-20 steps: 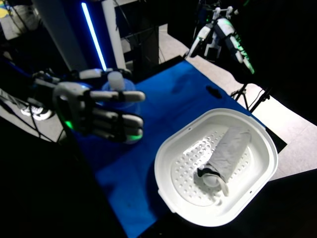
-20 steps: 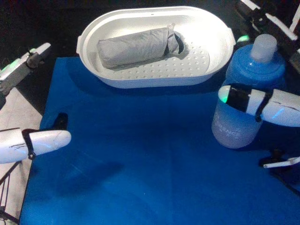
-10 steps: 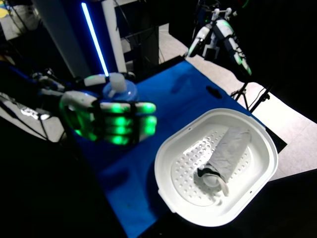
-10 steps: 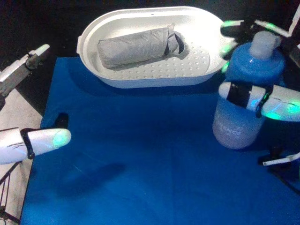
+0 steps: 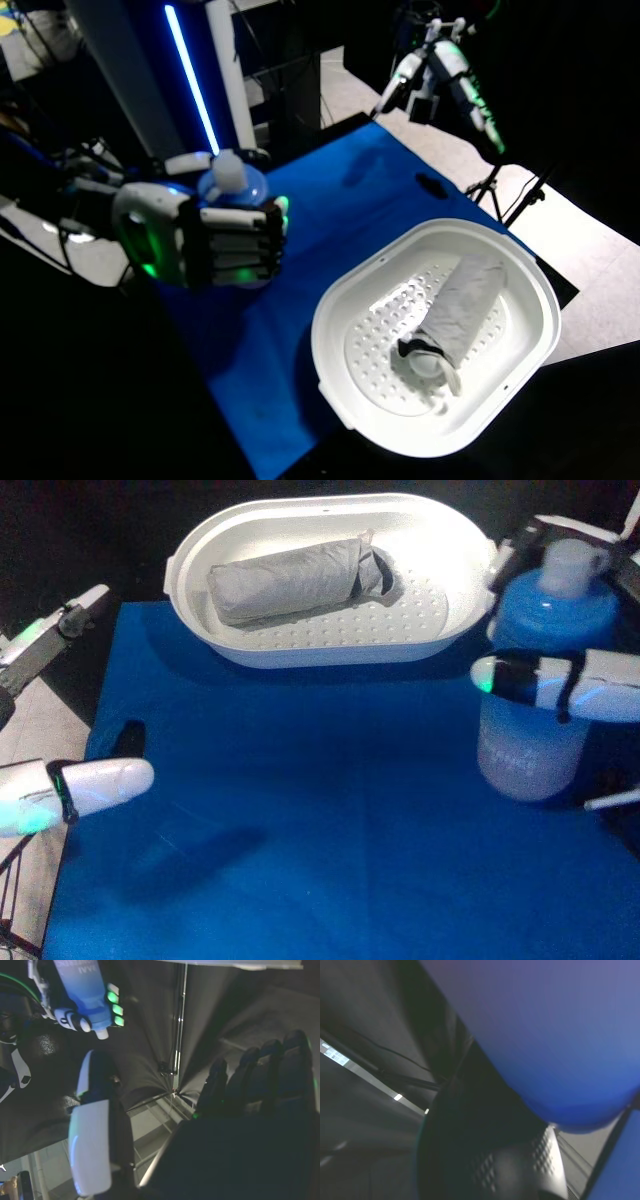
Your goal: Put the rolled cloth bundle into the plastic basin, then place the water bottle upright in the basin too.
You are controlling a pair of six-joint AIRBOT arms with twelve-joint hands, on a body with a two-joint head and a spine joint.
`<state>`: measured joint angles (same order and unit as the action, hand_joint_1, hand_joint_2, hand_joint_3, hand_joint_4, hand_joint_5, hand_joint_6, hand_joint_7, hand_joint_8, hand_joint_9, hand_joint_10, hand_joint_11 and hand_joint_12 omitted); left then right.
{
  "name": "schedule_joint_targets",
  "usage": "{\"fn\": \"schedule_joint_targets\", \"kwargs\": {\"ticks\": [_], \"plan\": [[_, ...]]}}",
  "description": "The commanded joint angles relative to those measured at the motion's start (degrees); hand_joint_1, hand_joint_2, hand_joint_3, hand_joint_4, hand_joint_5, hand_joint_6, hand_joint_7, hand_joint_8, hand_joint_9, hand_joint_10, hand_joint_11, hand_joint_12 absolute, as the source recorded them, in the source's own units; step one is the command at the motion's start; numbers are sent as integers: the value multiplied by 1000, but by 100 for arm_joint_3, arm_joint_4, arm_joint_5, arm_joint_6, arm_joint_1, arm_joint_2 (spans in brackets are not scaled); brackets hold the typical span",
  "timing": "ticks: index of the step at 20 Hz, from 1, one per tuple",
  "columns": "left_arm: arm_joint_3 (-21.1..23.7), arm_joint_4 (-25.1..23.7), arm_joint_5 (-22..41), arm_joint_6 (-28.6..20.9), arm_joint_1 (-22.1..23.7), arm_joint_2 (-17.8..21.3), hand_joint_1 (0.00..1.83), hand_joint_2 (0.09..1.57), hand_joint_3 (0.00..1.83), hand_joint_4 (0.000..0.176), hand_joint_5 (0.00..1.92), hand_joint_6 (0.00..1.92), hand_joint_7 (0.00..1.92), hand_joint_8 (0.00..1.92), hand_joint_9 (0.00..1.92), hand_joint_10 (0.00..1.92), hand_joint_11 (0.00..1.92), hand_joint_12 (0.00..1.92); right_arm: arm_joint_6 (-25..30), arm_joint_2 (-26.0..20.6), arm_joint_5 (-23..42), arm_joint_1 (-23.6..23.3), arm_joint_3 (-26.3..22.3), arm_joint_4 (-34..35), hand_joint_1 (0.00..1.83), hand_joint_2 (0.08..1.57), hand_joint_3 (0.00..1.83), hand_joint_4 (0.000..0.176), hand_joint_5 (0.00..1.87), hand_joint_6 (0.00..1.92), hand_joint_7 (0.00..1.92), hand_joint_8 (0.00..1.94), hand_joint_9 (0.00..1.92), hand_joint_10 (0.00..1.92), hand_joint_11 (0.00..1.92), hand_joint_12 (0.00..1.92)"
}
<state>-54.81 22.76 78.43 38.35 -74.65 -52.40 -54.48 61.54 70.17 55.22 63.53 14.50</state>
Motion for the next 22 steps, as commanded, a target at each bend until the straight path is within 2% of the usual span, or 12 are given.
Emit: {"fn": "schedule_joint_targets", "kwargs": {"ticks": [1, 4, 6, 7, 10, 12, 14, 16, 17, 19, 21, 22], "plan": [[4, -35, 733, -54, -10, -8, 642, 900, 7, 162, 33, 1, 15, 2, 0, 0, 0, 0, 110, -63, 768, -183, 23, -105, 1549, 1138, 0, 67, 661, 1921, 790, 1941, 1008, 1921, 1170, 1921], [4, -34, 722, -59, -20, -14, 745, 896, 0, 157, 58, 7, 2, 1, 0, 0, 0, 0, 88, -188, 766, -615, 30, -441, 1542, 1101, 0, 137, 662, 1921, 802, 1941, 899, 1921, 964, 1921], [0, -35, 694, -59, -20, -23, 764, 896, 0, 155, 68, 9, 6, 2, 0, 0, 0, 0, -65, -205, 764, -880, 81, -491, 1519, 1118, 3, 144, 648, 1921, 771, 1941, 867, 1921, 944, 1921], [-4, -35, 671, -60, -20, -28, 752, 886, 0, 160, 75, 9, 19, 6, 0, 0, 5, 2, -89, -189, 761, -1010, 150, -491, 1540, 1128, 2, 107, 651, 1921, 745, 1941, 862, 1921, 964, 1921], [-7, -36, 643, -60, -21, -34, 769, 882, 0, 170, 89, 9, 26, 5, 0, 0, 0, 0, -155, -23, 388, -1517, 474, -481, 1623, 1123, 0, 99, 681, 1921, 861, 1941, 1045, 1921, 1148, 1921], [-10, -60, 634, -64, -22, -33, 764, 904, 6, 156, 84, 3, 28, 3, 0, 0, 0, 0, -208, 170, 38, -1837, 743, -468, 1655, 1115, 0, 48, 714, 1921, 849, 1941, 1012, 1921, 1128, 1921], [-43, -101, 622, -115, -20, -32, 708, 924, 12, 149, 59, 0, 31, 3, 0, 0, 12, 5, -208, 405, -317, -2097, 1061, -393, 1661, 1116, 1, 31, 712, 1921, 856, 1941, 1030, 1921, 1163, 1921], [-84, -119, 597, -149, -20, -48, 686, 935, 8, 125, 47, 0, 33, 2, 4, 1, 4, 1, -208, 674, -638, -2264, 1421, -221, 1647, 1134, 3, 81, 769, 1921, 864, 1941, 1002, 1921, 1137, 1921], [-91, -120, 598, -159, -20, -54, 684, 936, 7, 125, 47, 0, 33, 1, 4, 1, 5, 2, -208, 740, -697, -2274, 1500, -169, 1644, 1136, 3, 86, 772, 1921, 861, 1941, 996, 1921, 1128, 1921], [-114, -139, 600, -195, -19, -71, 682, 935, 5, 126, 47, 0, 34, 1, 11, 4, 16, 8, -208, 955, -955, -2309, 1743, 50, 1640, 1136, 1, 166, 788, 1921, 836, 1941, 946, 1921, 1059, 1921], [-126, -156, 589, -225, -19, -73, 644, 948, 6, 111, 19, 0, 0, 0, 0, 0, 0, 0, -207, 1162, -1172, -2309, 1951, 172, 1565, 1153, 5, 176, 720, 1921, 851, 1941, 1019, 1921, 1123, 1921], [-134, -159, 589, -250, -19, -84, 609, 933, 0, 146, 4, 0, 0, 0, 0, 0, 0, 0, -207, 1311, -1327, -2309, 2112, 207, 1538, 1152, 1, 176, 676, 1921, 818, 1941, 994, 1921, 1100, 1921]]}}
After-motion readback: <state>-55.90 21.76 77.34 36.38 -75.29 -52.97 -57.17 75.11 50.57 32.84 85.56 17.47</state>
